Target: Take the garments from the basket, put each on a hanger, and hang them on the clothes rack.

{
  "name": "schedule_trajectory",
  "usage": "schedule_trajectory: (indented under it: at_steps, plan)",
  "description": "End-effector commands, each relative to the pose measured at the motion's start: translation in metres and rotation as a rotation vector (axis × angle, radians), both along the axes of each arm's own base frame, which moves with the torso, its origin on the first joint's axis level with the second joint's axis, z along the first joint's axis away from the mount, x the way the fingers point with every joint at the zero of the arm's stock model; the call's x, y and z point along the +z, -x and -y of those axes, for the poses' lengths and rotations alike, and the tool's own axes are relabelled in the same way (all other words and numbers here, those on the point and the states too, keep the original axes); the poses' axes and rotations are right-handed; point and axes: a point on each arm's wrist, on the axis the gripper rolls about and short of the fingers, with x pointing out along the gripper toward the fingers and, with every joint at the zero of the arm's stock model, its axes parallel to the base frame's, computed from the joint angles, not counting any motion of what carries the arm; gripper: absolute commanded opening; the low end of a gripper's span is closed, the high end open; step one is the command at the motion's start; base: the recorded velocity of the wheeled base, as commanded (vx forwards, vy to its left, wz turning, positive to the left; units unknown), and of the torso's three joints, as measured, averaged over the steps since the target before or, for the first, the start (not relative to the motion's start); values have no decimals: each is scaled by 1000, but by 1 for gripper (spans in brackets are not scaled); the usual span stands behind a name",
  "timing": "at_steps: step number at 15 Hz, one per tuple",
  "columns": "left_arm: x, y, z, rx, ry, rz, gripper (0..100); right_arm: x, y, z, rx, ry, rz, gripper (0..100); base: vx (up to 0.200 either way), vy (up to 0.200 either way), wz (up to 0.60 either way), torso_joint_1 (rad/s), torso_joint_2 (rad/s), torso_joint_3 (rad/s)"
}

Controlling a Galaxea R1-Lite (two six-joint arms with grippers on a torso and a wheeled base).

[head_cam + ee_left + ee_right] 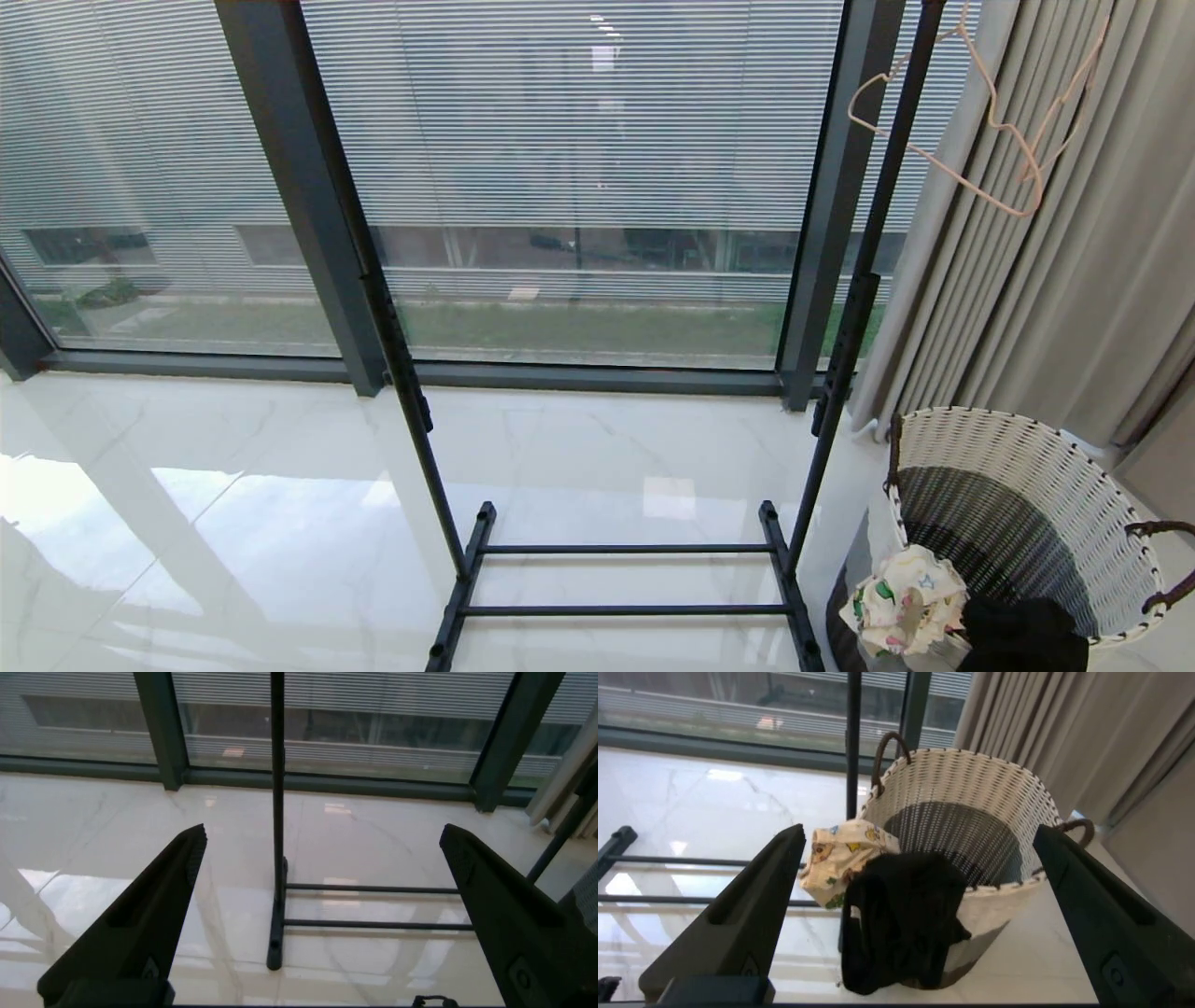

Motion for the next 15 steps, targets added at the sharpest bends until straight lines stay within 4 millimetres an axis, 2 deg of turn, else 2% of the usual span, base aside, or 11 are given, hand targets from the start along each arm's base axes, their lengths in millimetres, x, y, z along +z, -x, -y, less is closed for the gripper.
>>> schedule_trajectory:
  at_steps: [1,7,8,9,10,11,14,15]
  plan:
    - [0,0,0,-1,0,-1,100,0,0,0,1,-3,0,100,0,0,0,0,0,0]
    - [0,0,0,-1,0,-1,100,4,1,0,11,-1,29,100,0,0,0,0,0,0]
    - [0,0,0,-1,-1,-1,100,25,4,-1,56,-11,69,100,0,0,0,0,0,0]
    - [0,0,0,1,-6,-1,100,49,1,0,99,-7,27,100,0,0,0,0,0,0]
    - [0,0,0,1,-6,-1,100,65,-7,0,109,52,-58,100,0,0,0,0,0,0]
    - [0,0,0,1,-10,0,100,71,-23,-1,123,160,-204,100,0,0,0,0,0,0]
    - [0,0,0,1,-6,-1,100,69,-78,-2,155,402,-585,100,0,0,0,0,0,0]
    - [0,0,0,-1,-6,-1,100,66,-98,-3,193,456,-662,100,0,0,0,0,0,0]
